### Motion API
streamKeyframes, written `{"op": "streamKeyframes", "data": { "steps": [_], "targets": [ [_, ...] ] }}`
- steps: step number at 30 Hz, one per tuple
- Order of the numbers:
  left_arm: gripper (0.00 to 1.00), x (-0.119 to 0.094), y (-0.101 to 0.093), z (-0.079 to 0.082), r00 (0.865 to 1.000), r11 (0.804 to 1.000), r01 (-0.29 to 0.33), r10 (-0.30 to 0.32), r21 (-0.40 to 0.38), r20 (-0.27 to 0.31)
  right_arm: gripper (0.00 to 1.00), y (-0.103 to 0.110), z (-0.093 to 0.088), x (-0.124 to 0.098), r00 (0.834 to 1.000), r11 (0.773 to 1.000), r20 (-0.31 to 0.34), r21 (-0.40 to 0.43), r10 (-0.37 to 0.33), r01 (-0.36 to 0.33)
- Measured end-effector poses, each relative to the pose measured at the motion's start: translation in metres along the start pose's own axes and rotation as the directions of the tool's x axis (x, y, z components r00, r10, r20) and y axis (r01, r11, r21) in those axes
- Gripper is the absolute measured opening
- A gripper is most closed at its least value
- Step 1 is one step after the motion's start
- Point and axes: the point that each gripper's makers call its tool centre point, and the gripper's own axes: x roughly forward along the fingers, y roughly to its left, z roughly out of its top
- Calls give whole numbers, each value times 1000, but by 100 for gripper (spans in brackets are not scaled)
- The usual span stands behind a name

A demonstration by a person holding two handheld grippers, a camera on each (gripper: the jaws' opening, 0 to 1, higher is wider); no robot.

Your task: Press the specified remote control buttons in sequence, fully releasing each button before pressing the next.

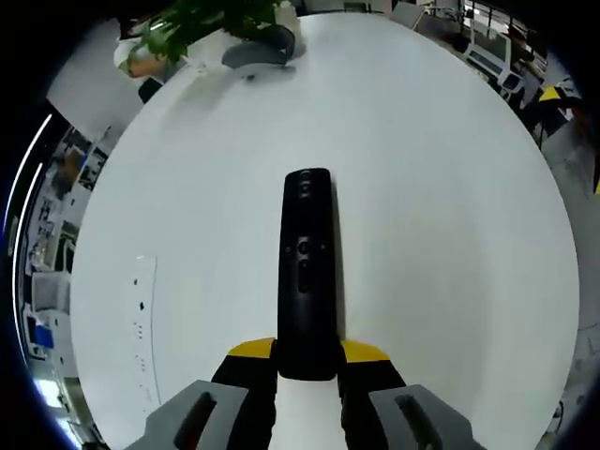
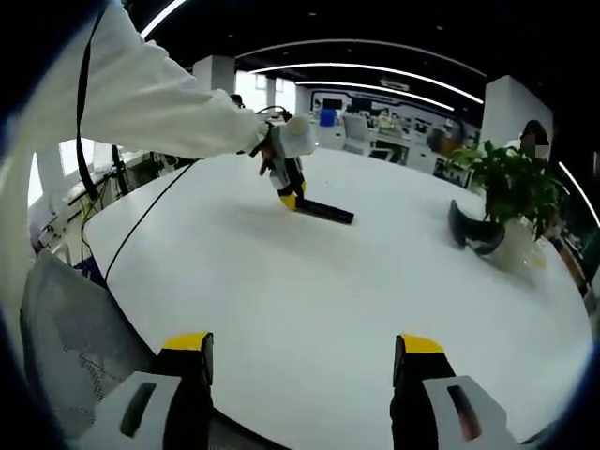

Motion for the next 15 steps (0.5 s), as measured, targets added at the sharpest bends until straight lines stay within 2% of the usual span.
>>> {"op": "streamKeyframes", "data": {
  "steps": [9,13,15],
  "targets": [
    [25,0,-1,-2,999,1000,-14,13,-18,-38,77,3,0,0,1000,1000,1,-6,6,-6],
    [25,-2,0,-4,998,993,-57,56,-102,-9,76,0,0,-1,1000,1000,0,-3,-5,5],
    [27,-4,4,-5,993,986,-114,117,-125,15,76,-1,2,-2,1000,1000,12,-2,-9,9]
  ]
}}
